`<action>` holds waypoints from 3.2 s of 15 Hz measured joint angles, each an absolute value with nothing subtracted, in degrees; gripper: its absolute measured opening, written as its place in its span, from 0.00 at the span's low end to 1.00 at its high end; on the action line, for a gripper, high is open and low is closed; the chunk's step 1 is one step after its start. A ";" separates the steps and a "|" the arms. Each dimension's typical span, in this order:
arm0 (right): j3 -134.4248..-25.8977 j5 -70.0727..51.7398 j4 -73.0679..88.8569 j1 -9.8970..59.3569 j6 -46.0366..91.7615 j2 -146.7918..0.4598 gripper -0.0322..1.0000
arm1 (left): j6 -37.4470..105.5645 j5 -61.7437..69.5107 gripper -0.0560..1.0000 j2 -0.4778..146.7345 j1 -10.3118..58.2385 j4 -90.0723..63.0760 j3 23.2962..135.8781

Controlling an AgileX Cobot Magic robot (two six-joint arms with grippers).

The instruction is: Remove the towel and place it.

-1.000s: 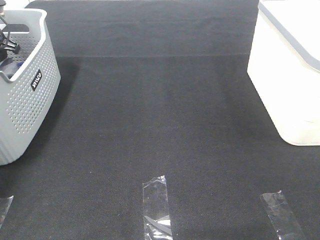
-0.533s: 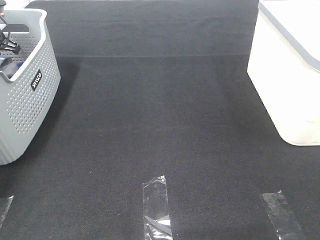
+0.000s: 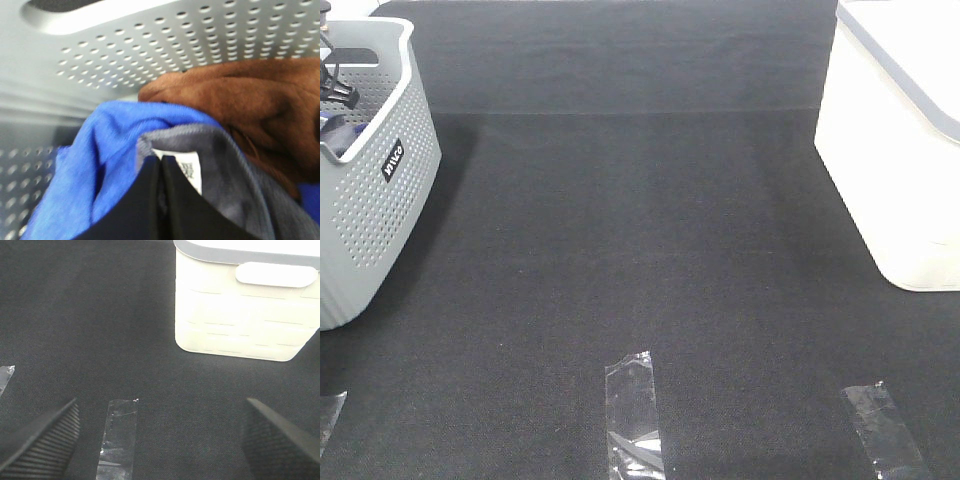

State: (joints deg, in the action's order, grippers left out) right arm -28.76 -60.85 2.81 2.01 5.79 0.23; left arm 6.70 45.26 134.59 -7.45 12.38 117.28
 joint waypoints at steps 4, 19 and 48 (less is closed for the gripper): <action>-28.76 -60.85 2.81 2.01 5.79 0.23 0.82 | 5.73 48.07 0.05 126.45 -7.45 7.39 117.28; -28.76 -60.85 2.81 2.01 5.79 0.23 0.73 | 25.15 61.99 0.05 92.99 -7.39 -35.12 117.28; -29.97 -59.47 91.56 2.12 98.49 -75.52 0.69 | 36.73 70.30 0.05 93.28 34.32 -41.65 117.28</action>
State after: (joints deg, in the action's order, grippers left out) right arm -29.97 -59.47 91.56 2.12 98.49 -75.52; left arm 36.73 70.30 93.28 34.32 -41.65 117.28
